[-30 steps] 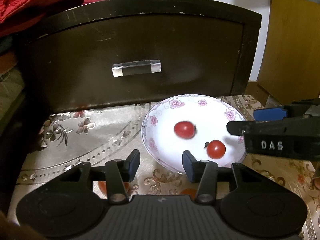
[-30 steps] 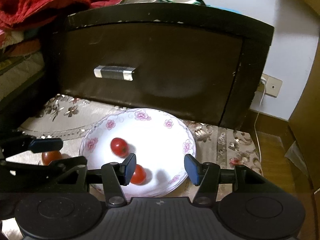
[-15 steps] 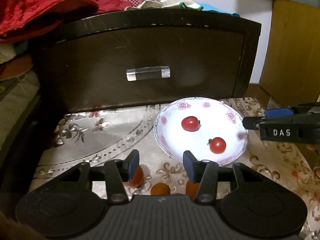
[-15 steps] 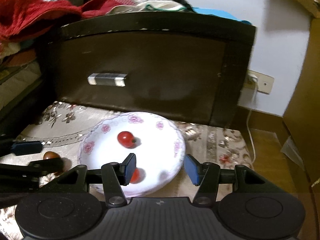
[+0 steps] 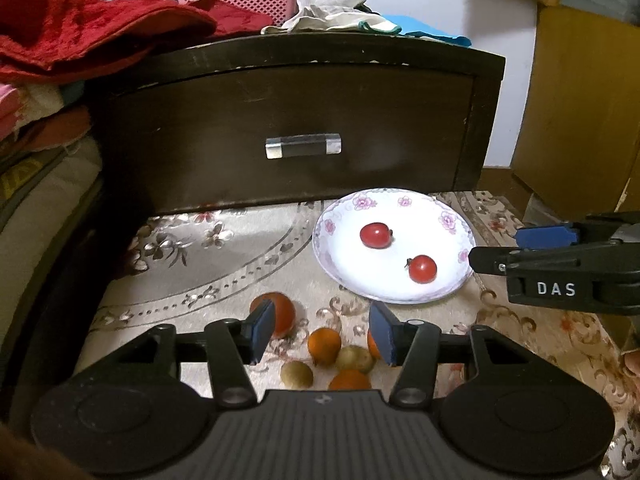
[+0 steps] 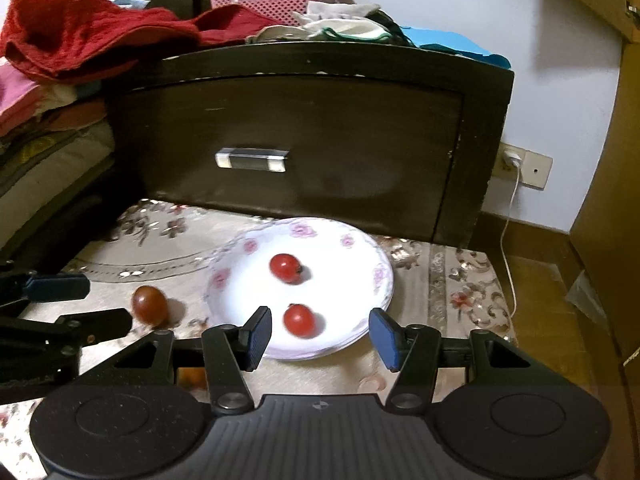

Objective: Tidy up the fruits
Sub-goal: 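Withdraw both open tools from the plate back toward the remaining fruit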

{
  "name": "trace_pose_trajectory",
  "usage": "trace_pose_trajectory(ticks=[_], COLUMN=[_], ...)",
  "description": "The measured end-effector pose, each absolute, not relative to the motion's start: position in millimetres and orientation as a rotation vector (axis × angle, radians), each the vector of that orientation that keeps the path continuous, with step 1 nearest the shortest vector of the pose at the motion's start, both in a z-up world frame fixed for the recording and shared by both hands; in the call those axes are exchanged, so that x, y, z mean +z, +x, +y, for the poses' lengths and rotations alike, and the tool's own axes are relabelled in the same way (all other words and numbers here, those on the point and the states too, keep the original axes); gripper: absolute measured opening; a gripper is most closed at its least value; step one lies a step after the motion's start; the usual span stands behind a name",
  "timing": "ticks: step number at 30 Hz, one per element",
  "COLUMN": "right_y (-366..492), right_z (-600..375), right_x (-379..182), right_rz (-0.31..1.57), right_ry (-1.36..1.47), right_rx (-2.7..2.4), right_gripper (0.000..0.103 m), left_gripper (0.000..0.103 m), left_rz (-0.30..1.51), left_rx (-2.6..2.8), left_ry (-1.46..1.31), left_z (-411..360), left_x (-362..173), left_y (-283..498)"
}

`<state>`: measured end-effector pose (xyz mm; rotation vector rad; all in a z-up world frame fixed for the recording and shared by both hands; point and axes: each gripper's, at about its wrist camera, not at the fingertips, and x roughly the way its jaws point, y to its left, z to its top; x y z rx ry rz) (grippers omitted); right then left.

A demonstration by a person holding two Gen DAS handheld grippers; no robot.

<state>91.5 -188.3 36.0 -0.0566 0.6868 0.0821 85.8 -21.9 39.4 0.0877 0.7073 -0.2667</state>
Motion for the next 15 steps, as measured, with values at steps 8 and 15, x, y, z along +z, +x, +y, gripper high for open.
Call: trace_pose_trajectory(ticks=[8,15], right_y=[74,73], right_z=[-176,-160], right_x=[37,26], right_rz=[0.701,0.736], right_ry=[-0.047,-0.081], right_rx=[0.099,0.144], right_gripper=[0.051,0.051], left_gripper=[0.057,0.057], left_rz=[0.727,0.76], left_rx=[-0.26,-0.256], left_ry=[0.093,0.094], left_z=[-17,-13], left_x=[35,24], left_y=[78,82])
